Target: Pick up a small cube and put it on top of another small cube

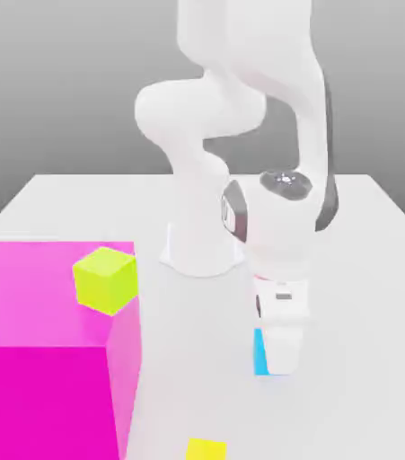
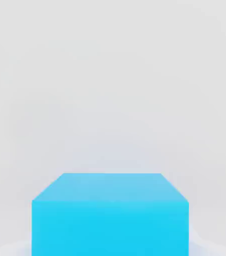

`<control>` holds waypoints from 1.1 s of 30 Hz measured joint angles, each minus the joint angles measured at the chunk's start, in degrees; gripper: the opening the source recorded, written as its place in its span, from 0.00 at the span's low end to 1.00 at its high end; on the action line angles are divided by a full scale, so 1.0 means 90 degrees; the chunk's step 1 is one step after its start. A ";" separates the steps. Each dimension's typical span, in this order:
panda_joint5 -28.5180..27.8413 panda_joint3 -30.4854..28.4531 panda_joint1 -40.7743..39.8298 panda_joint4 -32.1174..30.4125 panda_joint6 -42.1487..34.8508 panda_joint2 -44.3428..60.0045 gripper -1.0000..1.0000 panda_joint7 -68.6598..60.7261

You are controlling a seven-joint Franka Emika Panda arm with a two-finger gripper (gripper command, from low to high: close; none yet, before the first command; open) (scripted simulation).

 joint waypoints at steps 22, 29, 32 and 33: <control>-0.0174 -0.0859 -0.0817 0.2625 -0.2807 -0.0166 0.00 0.4786; 0.0403 -0.1083 -0.0992 0.3537 -0.2800 0.0794 0.00 0.5782; 0.0557 -0.0981 -0.1075 0.3577 -0.2468 0.1172 1.00 0.5697; 0.0557 -0.0981 -0.1075 0.3577 -0.2468 0.1172 1.00 0.5697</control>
